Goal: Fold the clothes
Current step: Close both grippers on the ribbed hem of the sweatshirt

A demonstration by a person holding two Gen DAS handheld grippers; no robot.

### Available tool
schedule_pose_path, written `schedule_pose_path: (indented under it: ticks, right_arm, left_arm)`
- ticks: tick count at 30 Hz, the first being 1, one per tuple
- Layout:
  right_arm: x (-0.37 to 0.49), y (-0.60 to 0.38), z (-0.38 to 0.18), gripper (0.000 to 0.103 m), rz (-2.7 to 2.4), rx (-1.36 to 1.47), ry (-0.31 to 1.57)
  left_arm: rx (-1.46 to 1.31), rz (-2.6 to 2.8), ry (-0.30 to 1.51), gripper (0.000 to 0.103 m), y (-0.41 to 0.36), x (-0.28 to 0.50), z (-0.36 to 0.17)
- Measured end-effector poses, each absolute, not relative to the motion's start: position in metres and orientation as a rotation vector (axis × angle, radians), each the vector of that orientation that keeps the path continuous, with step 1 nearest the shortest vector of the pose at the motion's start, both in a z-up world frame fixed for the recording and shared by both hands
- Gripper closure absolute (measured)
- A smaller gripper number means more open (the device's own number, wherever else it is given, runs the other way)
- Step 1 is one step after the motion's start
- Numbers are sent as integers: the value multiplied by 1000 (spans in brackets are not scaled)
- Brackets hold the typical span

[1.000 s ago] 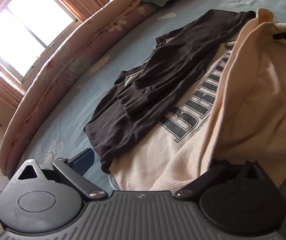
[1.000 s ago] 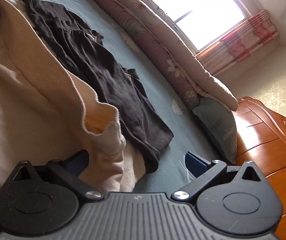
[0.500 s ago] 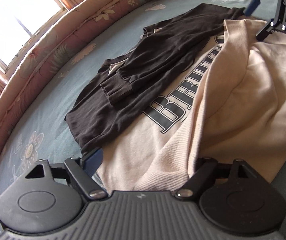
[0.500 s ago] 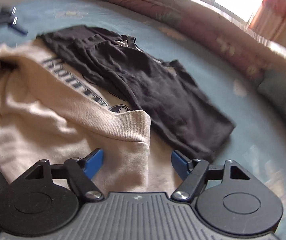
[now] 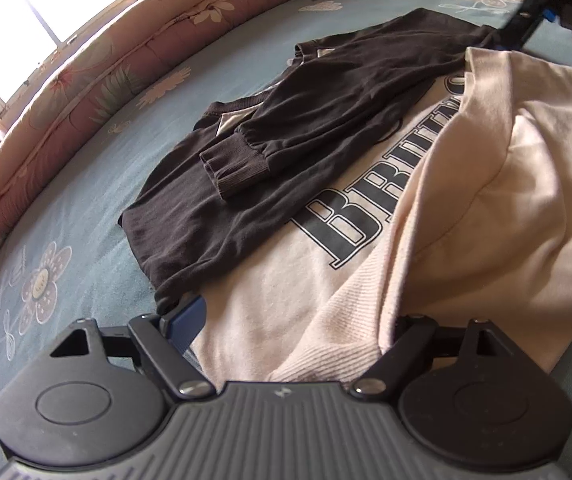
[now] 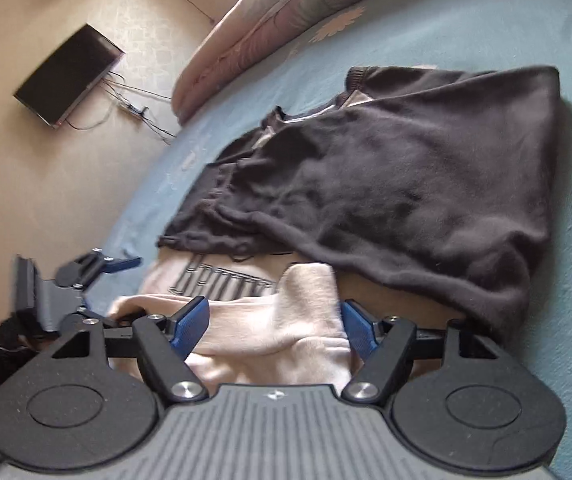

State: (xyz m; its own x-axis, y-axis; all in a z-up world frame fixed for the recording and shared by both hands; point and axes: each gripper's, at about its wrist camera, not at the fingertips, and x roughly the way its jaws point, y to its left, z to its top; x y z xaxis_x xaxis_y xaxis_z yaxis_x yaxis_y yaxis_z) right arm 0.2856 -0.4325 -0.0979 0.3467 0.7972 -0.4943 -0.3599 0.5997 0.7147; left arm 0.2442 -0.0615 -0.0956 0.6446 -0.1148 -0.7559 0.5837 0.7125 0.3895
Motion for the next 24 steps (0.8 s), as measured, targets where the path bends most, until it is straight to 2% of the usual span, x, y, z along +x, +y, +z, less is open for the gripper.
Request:
schedule_pose_path:
  ticks: [4, 7, 9, 11, 18, 21, 23, 24]
  right_arm:
    - [273, -421, -99, 26, 931, 496, 996]
    - [282, -426, -109, 39, 904, 528, 994]
    - [289, -430, -115, 77, 867, 535, 989]
    - [294, -436, -120, 89, 845, 545, 1004]
    - [302, -426, -120, 86, 814, 475, 983]
    - [292, -425, -116, 87, 777, 451, 962]
    - [281, -421, -109, 87, 748, 408, 940]
    - [275, -419, -104, 88, 734, 380, 927]
  left_arm:
    - [657, -439, 782, 18, -60, 246, -96]
    - [635, -436, 791, 18, -58, 247, -96]
    - [630, -436, 795, 18, -58, 247, -96]
    - [633, -439, 795, 18, -57, 246, -96]
    - [618, -444, 802, 18, -56, 247, -97]
    - [625, -453, 801, 24, -57, 245, -96]
    - [637, -466, 796, 43, -60, 242, -95]
    - [645, -473, 794, 47, -62, 240, -94]
